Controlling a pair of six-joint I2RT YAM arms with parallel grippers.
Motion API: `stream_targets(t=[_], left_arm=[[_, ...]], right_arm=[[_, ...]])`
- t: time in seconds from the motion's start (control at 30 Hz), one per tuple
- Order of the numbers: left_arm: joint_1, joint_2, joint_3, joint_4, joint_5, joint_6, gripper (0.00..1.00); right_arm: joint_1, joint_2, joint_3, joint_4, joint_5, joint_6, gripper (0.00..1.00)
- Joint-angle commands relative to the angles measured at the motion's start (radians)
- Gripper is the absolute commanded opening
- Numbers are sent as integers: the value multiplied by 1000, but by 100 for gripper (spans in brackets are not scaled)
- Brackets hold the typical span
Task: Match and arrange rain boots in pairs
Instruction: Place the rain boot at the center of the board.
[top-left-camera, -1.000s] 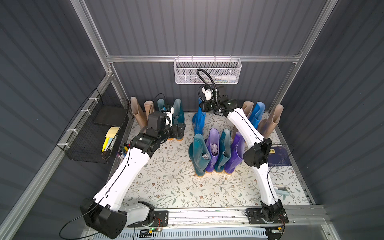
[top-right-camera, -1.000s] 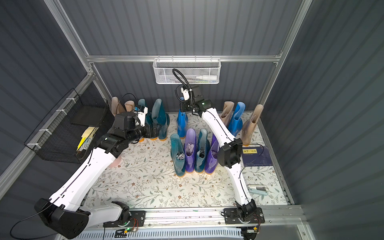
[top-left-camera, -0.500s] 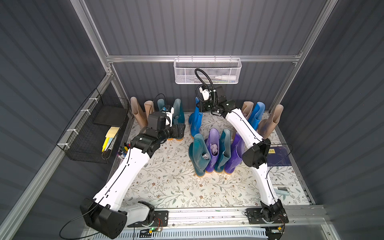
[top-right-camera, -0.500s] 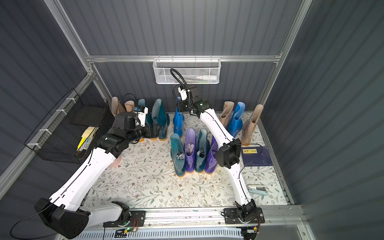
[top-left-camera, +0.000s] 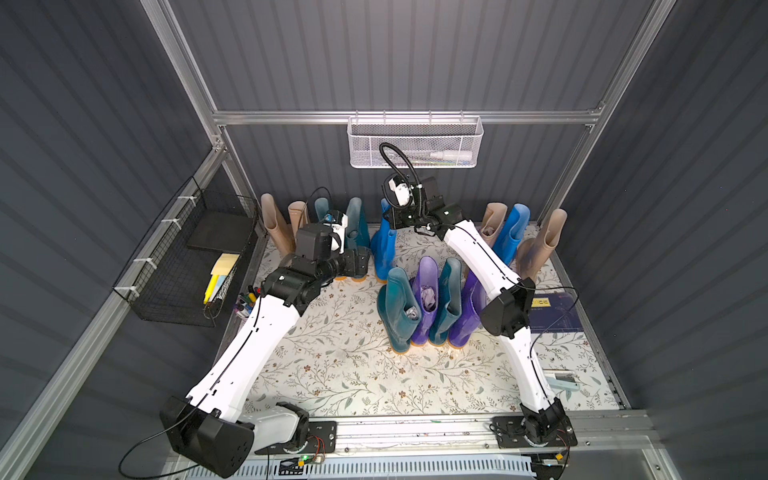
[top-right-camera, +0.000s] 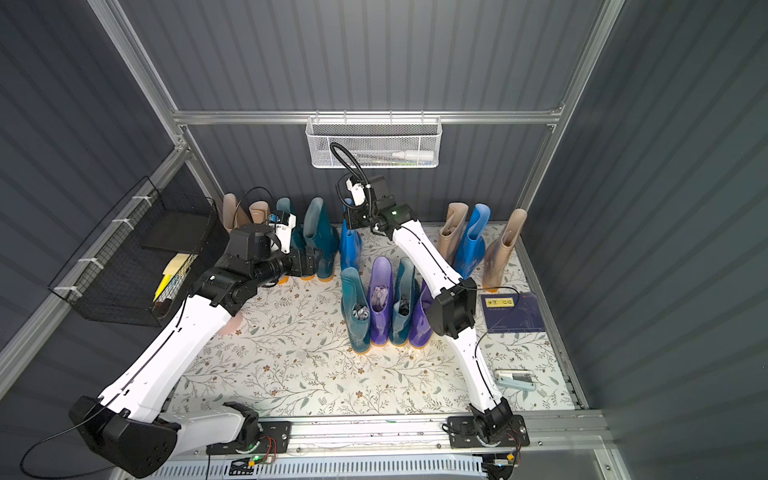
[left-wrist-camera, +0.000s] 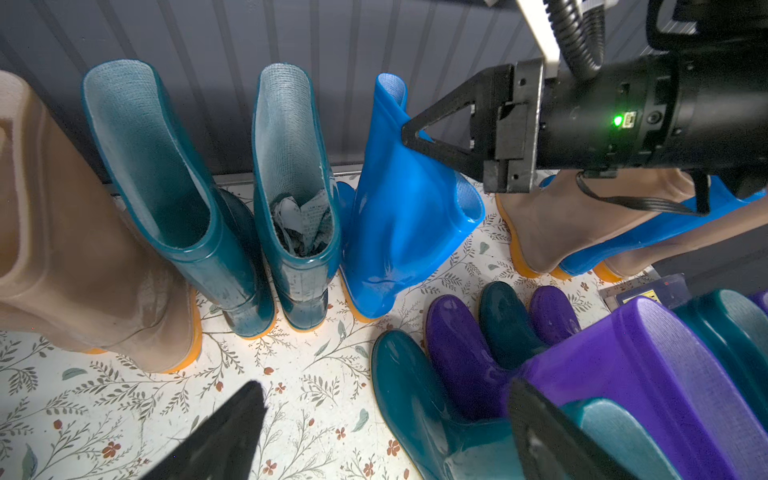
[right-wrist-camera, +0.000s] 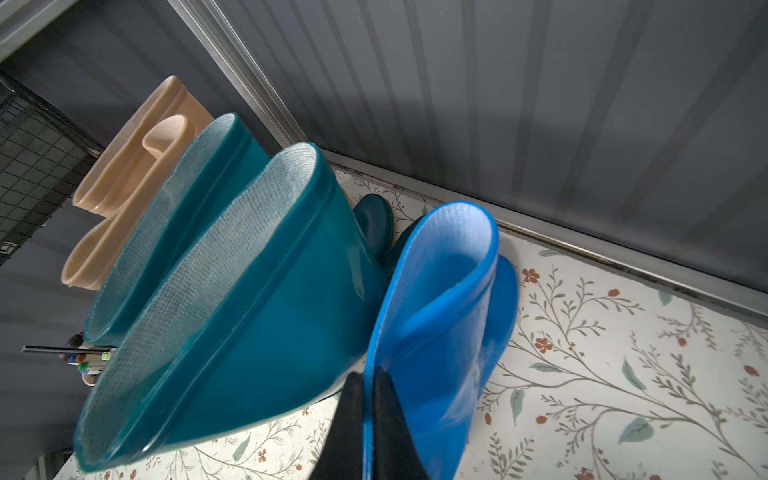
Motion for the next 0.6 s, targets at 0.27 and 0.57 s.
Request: stream_targets(t=[0.27,0.57], left_arm=[[-3,-9,9,-12,-21,25,94],[-4,19,62,-11,-16,40,96]], right_arm=[[-1,-18,44,111,-13,52,28],[-6,-106,25,41,12,-6,33]])
